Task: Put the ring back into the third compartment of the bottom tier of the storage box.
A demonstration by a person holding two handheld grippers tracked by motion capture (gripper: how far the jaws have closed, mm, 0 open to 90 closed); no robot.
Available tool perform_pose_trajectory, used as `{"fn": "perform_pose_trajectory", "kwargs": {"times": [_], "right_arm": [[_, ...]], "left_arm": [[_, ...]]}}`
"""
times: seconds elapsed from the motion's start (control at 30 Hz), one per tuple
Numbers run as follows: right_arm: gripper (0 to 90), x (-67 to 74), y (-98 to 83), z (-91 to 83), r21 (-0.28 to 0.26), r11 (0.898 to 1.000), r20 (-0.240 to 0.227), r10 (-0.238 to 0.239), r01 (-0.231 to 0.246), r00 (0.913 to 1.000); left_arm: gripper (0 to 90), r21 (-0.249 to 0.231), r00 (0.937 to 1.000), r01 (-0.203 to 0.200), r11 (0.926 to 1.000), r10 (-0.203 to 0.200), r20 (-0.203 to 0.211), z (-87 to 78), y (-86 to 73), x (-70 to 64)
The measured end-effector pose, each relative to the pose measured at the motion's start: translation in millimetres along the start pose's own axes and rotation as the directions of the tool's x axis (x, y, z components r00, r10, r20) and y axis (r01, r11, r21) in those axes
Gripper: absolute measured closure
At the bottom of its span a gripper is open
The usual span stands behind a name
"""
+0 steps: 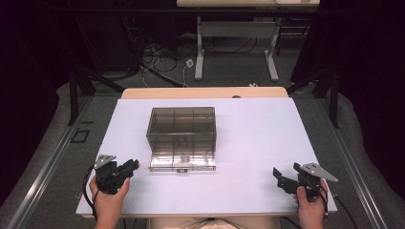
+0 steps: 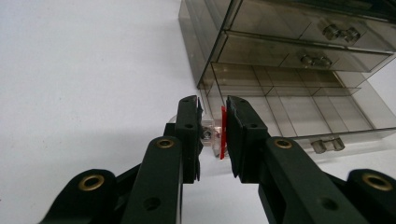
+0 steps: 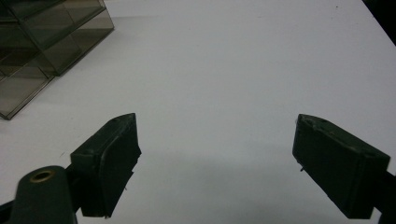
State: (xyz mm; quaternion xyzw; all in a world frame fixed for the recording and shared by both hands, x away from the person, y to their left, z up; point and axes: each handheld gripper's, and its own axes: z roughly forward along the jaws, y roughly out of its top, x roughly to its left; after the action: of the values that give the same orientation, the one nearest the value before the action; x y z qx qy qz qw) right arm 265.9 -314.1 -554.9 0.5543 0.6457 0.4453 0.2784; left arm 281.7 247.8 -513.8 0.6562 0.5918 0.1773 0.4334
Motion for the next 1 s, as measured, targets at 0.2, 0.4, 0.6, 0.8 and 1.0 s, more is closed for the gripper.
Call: {"fn": "perform_pose_trajectory", "kwargs": {"times": [0.2, 0.4, 0.6, 0.8, 1.0], "right_arm": [[13.8, -0.2, -1.1, 0.6, 0.012, 1.000, 0.007, 0.004, -0.005, 1.0000], [13.8, -0.1, -1.1, -0.1, 0.002, 1.000, 0.012, 0.004, -0.004, 0.9999], [13.9, -0.3, -0.9, -0.3, 0.009, 1.000, 0.012, 0.006, -0.006, 0.9999], [13.9, -0.3, -1.4, 0.4, 0.003, 1.000, 0.010, 0.000, 0.000, 0.9999], [13.9, 0.1, -1.3, 0.1, 0.003, 1.000, 0.007, 0.006, -0.006, 1.0000]], "left_arm": [[75.4, -0.031, 0.9997, 0.001, 0.9995, 0.000, 0.026, -8.4, 7.8, -3.5], [75.5, -0.050, 0.9995, -0.023, 0.9985, 0.024, 0.020, -11.6, 14.8, -9.1], [75.5, -0.061, 0.9990, -0.039, 0.9973, 0.040, 0.021, -12.2, 21.6, -13.9], [75.5, -0.087, 0.9986, -0.037, 0.9955, 0.040, 0.034, -13.0, 29.5, -18.8], [75.4, -0.103, 0.9980, -0.036, 0.9941, 0.041, 0.049, -12.1, 35.2, -24.3]]}}
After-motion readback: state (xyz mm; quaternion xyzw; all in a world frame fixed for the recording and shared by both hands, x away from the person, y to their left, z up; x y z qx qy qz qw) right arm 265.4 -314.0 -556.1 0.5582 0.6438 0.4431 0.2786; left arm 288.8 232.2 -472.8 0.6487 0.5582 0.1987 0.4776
